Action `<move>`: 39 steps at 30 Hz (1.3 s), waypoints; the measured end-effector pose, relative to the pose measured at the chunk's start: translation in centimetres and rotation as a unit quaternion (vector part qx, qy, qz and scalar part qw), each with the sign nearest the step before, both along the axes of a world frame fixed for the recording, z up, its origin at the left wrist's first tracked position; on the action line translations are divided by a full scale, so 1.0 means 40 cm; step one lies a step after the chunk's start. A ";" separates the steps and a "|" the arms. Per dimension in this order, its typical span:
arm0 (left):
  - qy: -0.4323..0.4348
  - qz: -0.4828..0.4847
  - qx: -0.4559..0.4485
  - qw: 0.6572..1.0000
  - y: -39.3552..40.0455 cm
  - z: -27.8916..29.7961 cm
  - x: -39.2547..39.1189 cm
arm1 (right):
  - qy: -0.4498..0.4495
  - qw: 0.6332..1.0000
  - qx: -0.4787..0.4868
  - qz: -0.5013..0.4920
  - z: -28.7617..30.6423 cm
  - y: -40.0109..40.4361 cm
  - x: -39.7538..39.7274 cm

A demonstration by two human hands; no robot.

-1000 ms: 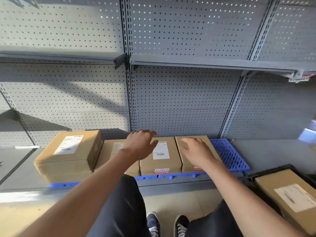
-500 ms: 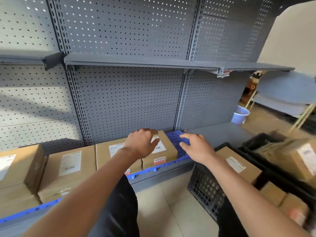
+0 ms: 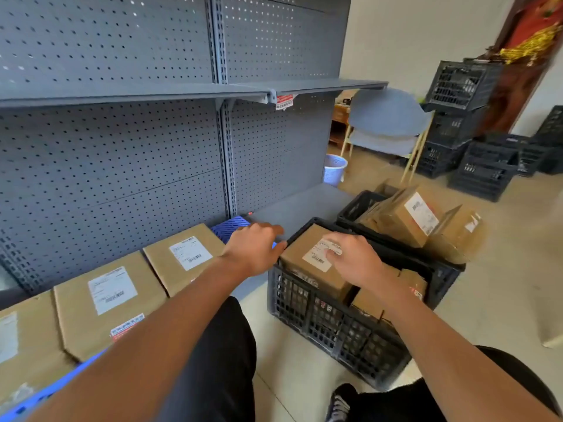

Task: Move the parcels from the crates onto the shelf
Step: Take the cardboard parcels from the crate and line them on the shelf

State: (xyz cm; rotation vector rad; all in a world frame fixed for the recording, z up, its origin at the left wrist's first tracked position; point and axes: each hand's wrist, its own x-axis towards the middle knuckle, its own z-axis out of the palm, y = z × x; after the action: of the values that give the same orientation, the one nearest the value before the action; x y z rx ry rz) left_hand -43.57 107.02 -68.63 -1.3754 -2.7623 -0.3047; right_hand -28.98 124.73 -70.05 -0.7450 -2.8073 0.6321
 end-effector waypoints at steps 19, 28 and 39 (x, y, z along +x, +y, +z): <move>-0.100 -0.063 -0.041 0.992 0.298 -0.218 0.068 | -0.031 0.986 -0.095 -0.136 -0.266 0.226 0.185; -0.193 -0.026 -0.043 0.980 0.366 -0.371 -0.029 | -0.019 0.974 -0.172 -0.145 -0.421 0.263 0.065; -0.242 0.030 -0.025 0.969 0.437 -0.531 -0.199 | 0.001 0.970 -0.175 -0.168 -0.602 0.301 -0.136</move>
State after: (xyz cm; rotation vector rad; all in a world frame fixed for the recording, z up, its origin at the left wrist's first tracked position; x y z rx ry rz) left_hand -51.53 124.51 -89.87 -1.3784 -3.2082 -0.6534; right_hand -34.41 136.75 -94.11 -1.2437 -2.5016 1.0685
